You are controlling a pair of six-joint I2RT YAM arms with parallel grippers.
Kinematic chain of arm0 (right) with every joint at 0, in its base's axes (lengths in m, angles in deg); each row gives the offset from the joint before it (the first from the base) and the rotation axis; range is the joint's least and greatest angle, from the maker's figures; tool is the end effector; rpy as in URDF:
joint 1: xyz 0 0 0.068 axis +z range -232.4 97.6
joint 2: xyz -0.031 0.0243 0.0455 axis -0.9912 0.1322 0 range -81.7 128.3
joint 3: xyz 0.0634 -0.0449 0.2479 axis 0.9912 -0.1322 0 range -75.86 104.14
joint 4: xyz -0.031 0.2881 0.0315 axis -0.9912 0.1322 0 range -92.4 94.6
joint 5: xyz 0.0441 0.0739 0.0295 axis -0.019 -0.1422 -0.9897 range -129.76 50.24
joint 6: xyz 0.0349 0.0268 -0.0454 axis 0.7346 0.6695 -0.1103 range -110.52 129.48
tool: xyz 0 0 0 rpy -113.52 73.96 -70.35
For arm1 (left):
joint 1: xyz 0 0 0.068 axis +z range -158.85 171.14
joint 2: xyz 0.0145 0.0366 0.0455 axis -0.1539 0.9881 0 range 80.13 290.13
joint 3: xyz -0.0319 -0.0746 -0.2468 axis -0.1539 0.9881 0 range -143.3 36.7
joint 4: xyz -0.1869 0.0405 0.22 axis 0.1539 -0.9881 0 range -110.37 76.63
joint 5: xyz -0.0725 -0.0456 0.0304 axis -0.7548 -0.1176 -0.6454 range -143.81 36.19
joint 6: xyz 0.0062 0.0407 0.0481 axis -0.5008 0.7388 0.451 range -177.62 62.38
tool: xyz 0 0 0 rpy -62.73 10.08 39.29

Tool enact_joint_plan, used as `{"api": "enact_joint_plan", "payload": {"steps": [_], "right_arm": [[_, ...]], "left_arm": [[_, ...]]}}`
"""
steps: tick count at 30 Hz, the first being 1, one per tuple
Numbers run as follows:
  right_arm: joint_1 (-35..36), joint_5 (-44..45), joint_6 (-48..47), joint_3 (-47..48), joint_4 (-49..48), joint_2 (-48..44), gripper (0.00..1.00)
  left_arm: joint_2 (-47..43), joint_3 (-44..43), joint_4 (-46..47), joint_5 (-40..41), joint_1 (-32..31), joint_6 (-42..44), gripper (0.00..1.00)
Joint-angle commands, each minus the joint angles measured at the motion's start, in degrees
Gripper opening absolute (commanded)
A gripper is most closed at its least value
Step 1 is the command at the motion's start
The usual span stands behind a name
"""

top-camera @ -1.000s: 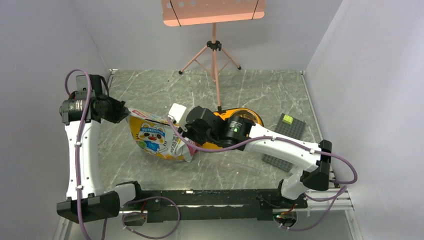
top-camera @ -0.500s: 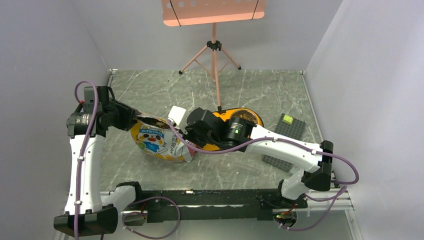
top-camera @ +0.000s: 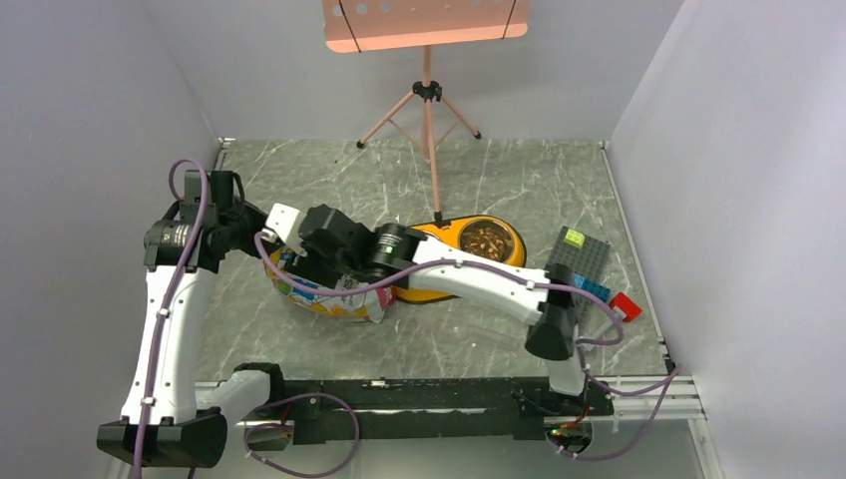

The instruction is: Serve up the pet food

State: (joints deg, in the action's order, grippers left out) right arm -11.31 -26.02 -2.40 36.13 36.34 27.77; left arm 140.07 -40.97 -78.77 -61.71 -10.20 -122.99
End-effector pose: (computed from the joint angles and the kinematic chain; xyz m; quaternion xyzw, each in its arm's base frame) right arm 0.1649 0.4459 0.3502 -0.5460 0.6992 0.1291 0.4431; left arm 0.2220 -0.0119 0.3814 -0.4720 0.8021 -0.2517 0.2656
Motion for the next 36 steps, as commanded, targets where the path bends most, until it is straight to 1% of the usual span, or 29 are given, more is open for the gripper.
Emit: {"api": "enact_joint_plan", "payload": {"steps": [1, 2, 3, 4, 5, 6, 7, 8, 10, 12, 13, 14, 15, 16, 17, 18, 19, 20, 21, 22, 23, 25, 28, 30, 31, 32, 33, 34, 36], "right_arm": [[0.56, 5.76, -1.07, 10.04, -1.51, 3.86, 0.6], [0.74, 6.92, -0.9, 11.17, -1.29, 4.46, 0.47], [0.81, 7.71, -0.94, 11.75, -1.08, 4.67, 0.21], [0.98, 8.19, -1.12, 11.42, -1.06, 4.42, 0.0], [1.05, 6.99, -1.71, 10.33, -1.26, 3.77, 0.0], [1.07, 4.83, -2.53, 8.73, -1.95, 2.67, 0.0], [1.44, 4.35, -3.09, 6.93, -3.07, 1.55, 0.0], [1.63, 3.65, -3.18, 5.7, -3.68, 0.64, 0.0], [1.59, 1.08, -2.36, 5.95, -2.8, 0.31, 0.0], [1.57, 0.65, -2.52, 5.47, -2.37, -0.07, 0.0], [1.59, 0.78, -2.53, 5.21, -2.36, -0.39, 0.0], [1.6, 1.59, -2.35, 5.04, -2.31, -0.54, 0.0], [1.51, 2.91, -2.2, 4.98, -2.04, -0.69, 0.0], [1.51, 3.63, -2.22, 5.02, -1.43, -0.79, 0.1], [1.51, 4.64, -2.41, 4.67, -1.1, -1.02, 0.29], [1.51, 5.46, -2.55, 3.83, -1.04, -1.5, 0.38], [1.44, 6.01, -2.8, 2.94, -1.04, -2.03, 0.4], [1.39, 7.2, -2.77, 1.37, -1.33, -2.59, 0.39], [1.21, 8.35, -2.45, 0.36, -1.46, -3.14, 0.3], [0.99, 9.5, -2.04, -0.46, -1.35, -3.59, 0.11], [0.82, 11.11, -1.57, -1.25, -0.93, -3.98, 0.0], [0.85, 11.68, -1.99, -3.83, 0.0, -5.47, 0.0], [0.93, 12.06, -1.85, -10.2, -2.67, -10.2, 0.0], [-0.15, 12.58, 0.53, -10.33, -0.65, -10.56, 0.01], [-0.67, 12.61, 1.78, -9.77, 1.09, -10.49, 0.22], [-0.84, 13.06, 2.2, -10.21, 1.48, -11.01, 0.31], [-0.91, 12.82, 1.69, -11.56, 0.71, -11.92, 0.28], [-0.87, 12.49, 1.47, -12.45, 0.3, -12.73, 0.02], [-0.82, 11.71, 1.17, -14.07, 0.07, -14.39, 0.0]], "left_arm": [[-0.56, -4.15, -2.4, 0.14, -0.21, -0.73, 0.0], [-0.41, -4.38, -3.12, 0.24, -0.17, -0.94, 0.0], [-0.32, -4.44, -3.45, 0.19, -0.2, -0.92, 0.0], [-0.32, -4.24, -3.3, -0.2, -0.16, -0.82, 0.0], [-0.39, -3.8, -2.9, -0.76, -0.16, -0.91, 0.07], [-0.43, -3.32, -2.73, -1.29, -0.18, -1.49, 0.26], [-0.52, -2.53, -2.37, -2.36, -0.23, -2.19, 0.41], [-0.71, -1.23, -1.01, -4.22, -0.28, -2.77, 0.44], [-1.14, 2.47, 3.01, -7.72, -1.22, -4.12, 0.4], [-1.52, 3.79, 5.07, -8.36, -1.62, -4.26, 0.3], [-1.64, 4.35, 6.02, -8.4, -1.64, -4.05, 0.19], [-1.74, 4.89, 6.15, -8.76, -1.64, -3.98, 0.05], [-1.94, 5.19, 5.94, -8.52, -1.53, -4.31, 0.0], [-2.24, 5.2, 5.82, -7.52, -1.48, -4.59, 0.0], [-2.54, 5.08, 5.96, -6.63, -1.41, -4.66, 0.0], [-2.63, 4.63, 5.76, -5.93, -1.43, -4.89, 0.0], [-2.36, 3.81, 4.58, -5.11, -1.46, -5.27, 0.0], [-1.8, 2.46, 2.71, -4.18, -1.42, -5.74, 0.0], [-0.96, 0.87, 0.24, -3.2, -1.39, -5.87, 0.0], [-0.02, -0.62, -1.83, -2.25, -1.38, -5.79, 0.0], [0.81, -2.1, -3.64, -1.61, -1.26, -5.63, 0.0], [1.87, -4.13, -5.95, -0.45, -0.4, -4.96, 0.0], [2.13, -5.9, -6.68, 0.58, 1.08, -3.61, 0.0], [2.19, -6.32, -7.13, 0.37, 1.17, -3.2, 0.0], [2.13, -6.31, -7.14, 0.3, 2.42, -3.25, 0.0], [1.99, -6.09, -6.96, 0.26, 2.59, -3.32, 0.0], [1.77, -5.76, -6.75, 0.21, 2.58, -3.37, 0.0], [1.5, -5.32, -6.62, 0.22, 2.57, -3.48, 0.0], [1.09, -4.6, -6.57, 0.46, 2.77, -3.79, 0.0]]}}
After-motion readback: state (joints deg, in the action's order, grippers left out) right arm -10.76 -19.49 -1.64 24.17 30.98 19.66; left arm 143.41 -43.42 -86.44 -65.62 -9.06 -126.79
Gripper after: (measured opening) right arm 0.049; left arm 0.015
